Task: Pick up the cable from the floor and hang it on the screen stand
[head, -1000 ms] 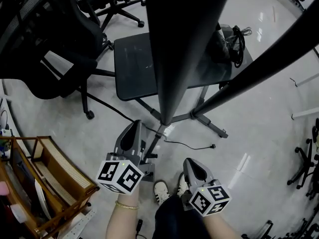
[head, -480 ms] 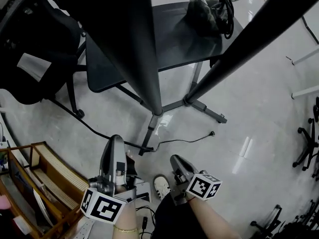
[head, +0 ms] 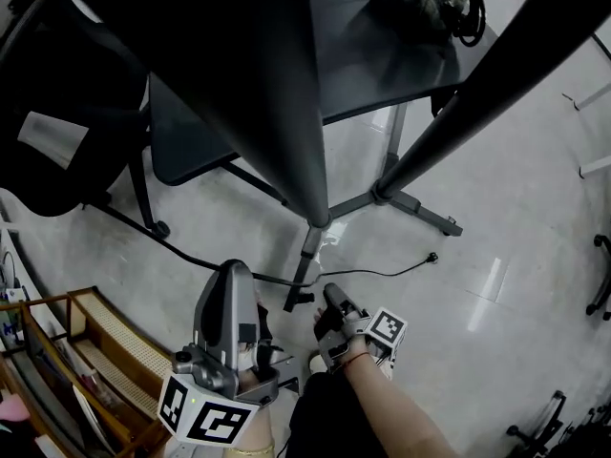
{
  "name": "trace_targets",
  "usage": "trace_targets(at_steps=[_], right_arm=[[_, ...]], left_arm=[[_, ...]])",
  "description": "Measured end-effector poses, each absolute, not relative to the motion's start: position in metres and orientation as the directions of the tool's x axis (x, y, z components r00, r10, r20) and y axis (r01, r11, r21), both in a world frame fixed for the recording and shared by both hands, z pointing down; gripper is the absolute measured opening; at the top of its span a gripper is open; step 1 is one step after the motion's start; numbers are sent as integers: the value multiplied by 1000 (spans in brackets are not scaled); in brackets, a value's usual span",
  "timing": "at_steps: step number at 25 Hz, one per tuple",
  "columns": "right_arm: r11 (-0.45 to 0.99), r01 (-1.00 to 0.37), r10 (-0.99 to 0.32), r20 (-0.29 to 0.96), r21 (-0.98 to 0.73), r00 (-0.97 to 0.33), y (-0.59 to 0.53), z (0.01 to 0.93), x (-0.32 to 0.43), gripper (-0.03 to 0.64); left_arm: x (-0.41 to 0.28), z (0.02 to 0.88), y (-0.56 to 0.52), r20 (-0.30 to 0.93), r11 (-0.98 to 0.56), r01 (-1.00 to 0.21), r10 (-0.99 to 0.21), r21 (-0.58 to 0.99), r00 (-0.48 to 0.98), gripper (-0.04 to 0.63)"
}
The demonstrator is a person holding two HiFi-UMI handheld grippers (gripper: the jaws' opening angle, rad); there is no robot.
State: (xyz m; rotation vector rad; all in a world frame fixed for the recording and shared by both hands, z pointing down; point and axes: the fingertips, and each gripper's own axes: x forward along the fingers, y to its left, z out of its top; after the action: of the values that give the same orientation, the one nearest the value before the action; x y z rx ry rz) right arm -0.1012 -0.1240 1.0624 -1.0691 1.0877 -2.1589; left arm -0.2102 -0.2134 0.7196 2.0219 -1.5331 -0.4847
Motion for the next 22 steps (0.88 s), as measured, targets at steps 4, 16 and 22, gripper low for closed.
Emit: trace_targets(at_steps=[4, 16, 22], right_arm=[[-586, 336, -756, 348, -737, -555, -138, 1091, -126, 132], [-565, 520, -816, 344, -640, -464, -160, 1116, -122, 152], [-609, 516, -786, 372, -602, -494, -147, 1120, -131, 153]], left_arm=[[-214, 720, -219, 6, -238, -754, -952, 612, 305, 11], [-221, 725, -219, -7, -251, -769, -952, 588, 306, 11], [-218, 724, -220, -5, -255, -773, -951, 581, 310, 11]])
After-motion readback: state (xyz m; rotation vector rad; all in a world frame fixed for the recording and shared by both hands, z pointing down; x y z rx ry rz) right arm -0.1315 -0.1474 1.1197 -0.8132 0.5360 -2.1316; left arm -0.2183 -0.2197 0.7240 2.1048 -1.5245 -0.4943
